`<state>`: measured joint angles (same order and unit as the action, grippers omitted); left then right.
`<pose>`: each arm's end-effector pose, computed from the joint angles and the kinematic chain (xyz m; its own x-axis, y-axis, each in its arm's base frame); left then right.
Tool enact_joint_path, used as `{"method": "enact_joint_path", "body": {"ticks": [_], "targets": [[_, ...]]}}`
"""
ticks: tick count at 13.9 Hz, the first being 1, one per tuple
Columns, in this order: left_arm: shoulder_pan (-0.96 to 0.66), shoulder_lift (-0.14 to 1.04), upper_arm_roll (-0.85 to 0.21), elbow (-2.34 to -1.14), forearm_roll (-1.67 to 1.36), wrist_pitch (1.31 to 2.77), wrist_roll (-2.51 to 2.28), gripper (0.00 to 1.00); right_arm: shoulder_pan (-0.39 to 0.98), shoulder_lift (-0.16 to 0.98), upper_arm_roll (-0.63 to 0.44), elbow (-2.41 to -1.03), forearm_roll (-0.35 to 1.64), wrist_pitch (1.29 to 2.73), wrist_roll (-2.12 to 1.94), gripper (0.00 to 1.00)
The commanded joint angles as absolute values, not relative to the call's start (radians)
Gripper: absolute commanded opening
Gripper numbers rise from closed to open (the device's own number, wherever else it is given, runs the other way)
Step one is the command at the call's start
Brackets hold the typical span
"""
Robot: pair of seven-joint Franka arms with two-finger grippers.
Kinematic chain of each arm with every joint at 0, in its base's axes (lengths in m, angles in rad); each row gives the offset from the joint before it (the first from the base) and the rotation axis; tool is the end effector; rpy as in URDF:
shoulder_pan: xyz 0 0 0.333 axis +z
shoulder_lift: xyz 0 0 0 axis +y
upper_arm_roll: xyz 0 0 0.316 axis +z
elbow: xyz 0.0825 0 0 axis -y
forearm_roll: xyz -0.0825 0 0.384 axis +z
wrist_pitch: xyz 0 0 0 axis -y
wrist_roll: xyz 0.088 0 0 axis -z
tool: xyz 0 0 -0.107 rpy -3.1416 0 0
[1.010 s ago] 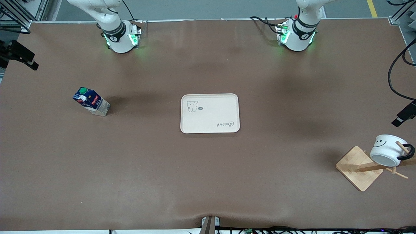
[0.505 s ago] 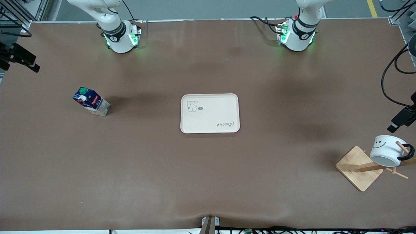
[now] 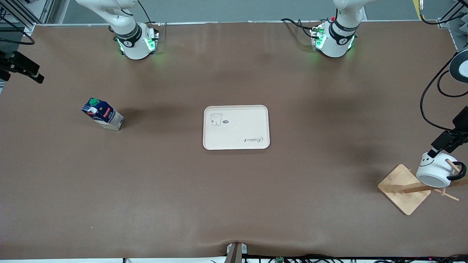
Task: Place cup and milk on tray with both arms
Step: 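Grasp the mug rim with the left gripper while the right gripper reaches the milk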
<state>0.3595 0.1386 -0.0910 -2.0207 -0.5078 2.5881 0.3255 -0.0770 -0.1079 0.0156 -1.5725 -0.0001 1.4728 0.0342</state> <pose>0.5889 0.1732 0.4276 0.8278 0.3510 0.4377 0.2390 -0.9264 0.2908 0.5090 -0.0308 0.6725 0.9954 -0.0955 0.0082 -0.0956 -0.9954 0.0015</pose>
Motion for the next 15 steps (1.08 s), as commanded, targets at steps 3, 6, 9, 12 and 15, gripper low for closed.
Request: {"method": "enact_joint_path", "body": {"ticks": [3, 6, 9, 12, 15], "targets": [[0.365, 0.179, -0.100, -1.962, -0.532, 2.597, 0.374, 0.66, -0.091, -0.078, 0.025, -1.551, -0.015, 1.477, 0.046, 1.00], [0.361, 0.184, -0.100, -1.960, -0.532, 2.597, 0.376, 0.53, -0.087, -0.054, 0.025, -1.554, -0.011, 1.505, 0.044, 1.00], [0.357, 0.184, -0.101, -1.962, -0.532, 2.597, 0.377, 0.47, -0.074, 0.009, 0.028, -1.549, -0.032, 1.517, 0.035, 1.00], [0.359, 0.184, -0.109, -1.962, -0.532, 2.597, 0.403, 0.39, -0.084, 0.034, 0.028, -1.537, -0.032, 1.554, 0.037, 1.00], [0.359, 0.183, -0.110, -1.962, -0.532, 2.597, 0.405, 0.25, -0.090, 0.037, 0.026, -1.557, -0.020, 1.540, 0.048, 1.00]]}}
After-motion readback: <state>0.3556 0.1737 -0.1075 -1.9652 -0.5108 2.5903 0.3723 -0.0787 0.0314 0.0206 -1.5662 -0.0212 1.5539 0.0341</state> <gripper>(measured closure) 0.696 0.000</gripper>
